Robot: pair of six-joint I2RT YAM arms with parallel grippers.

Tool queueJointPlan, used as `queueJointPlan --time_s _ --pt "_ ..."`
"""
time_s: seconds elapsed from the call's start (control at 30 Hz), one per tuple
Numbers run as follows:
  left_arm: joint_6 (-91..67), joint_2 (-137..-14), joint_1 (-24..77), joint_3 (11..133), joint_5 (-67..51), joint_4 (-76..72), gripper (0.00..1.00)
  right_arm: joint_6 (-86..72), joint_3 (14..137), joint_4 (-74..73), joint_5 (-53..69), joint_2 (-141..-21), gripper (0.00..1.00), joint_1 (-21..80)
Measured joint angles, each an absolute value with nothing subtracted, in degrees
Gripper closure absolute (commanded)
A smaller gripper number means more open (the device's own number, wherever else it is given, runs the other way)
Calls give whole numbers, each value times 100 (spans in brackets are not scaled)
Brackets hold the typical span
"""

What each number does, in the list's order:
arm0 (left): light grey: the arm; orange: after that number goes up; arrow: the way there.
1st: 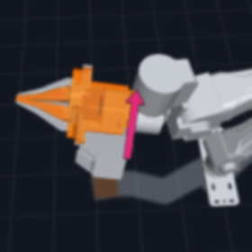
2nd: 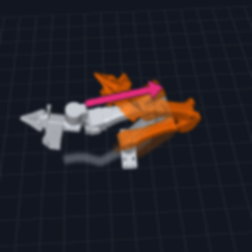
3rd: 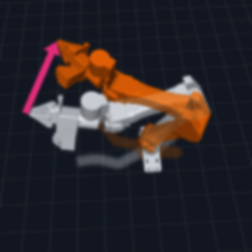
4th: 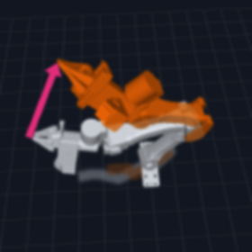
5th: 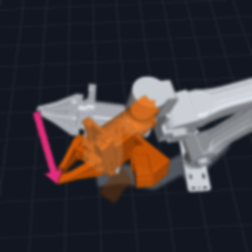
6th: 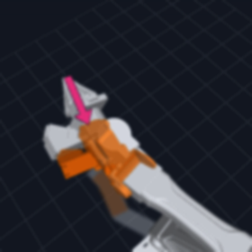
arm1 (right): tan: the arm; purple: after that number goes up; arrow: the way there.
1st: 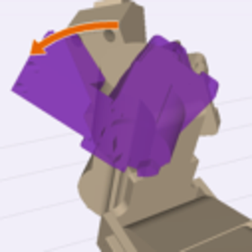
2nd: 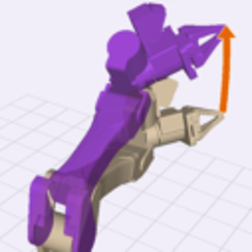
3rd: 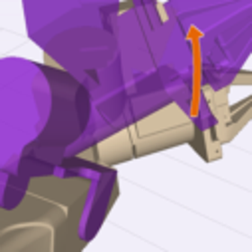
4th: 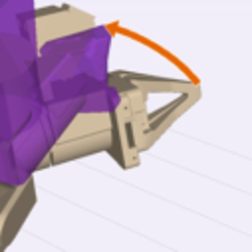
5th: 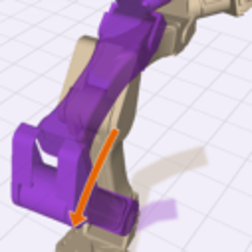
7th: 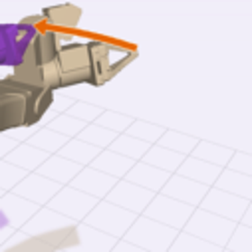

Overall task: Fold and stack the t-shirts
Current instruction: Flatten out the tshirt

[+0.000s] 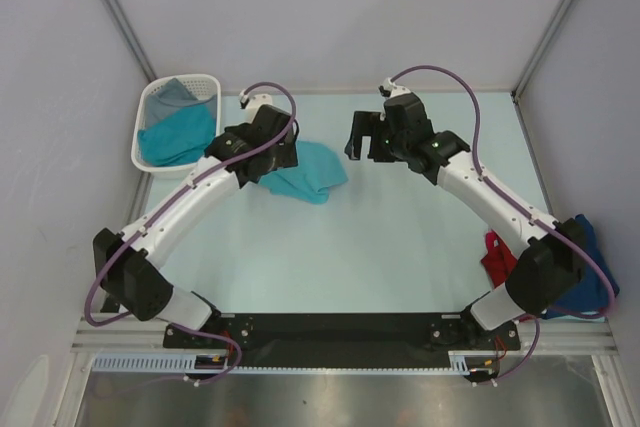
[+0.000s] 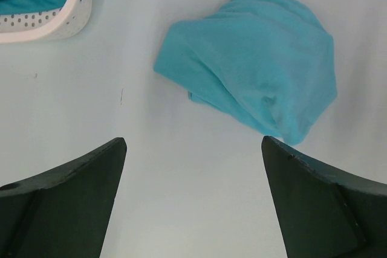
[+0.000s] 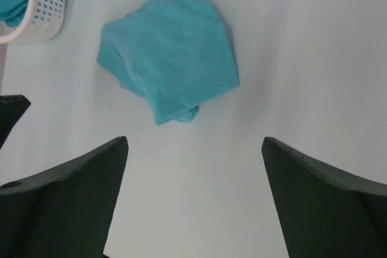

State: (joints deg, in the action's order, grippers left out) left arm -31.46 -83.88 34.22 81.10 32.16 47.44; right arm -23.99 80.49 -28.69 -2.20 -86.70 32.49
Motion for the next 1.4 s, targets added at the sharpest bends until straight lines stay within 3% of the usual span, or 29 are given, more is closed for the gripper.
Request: queueJointPlan --time_s 0.37,0.67,0.83,1.13,1.4 --pt "-3446 -8003 3371 7837 3074 4504 1 -2484 8425 -2552 -172 -8952 0 3223" --pt "-3295 -7942 3282 7813 2978 4464 0 -2738 8899 -2613 731 -10388 0 2418" --pt "-3295 -7942 3282 7776 2978 4458 0 -2716 8829 -2687 746 -10774 0 2624" --pt "-3295 -7946 3282 7649 2980 4488 1 -2182 9502 -3022 -346 -10945 0 3907" --pt "-3301 -7950 3282 7649 2995 4521 1 -1415 9942 -3365 -2659 -10901 0 4764"
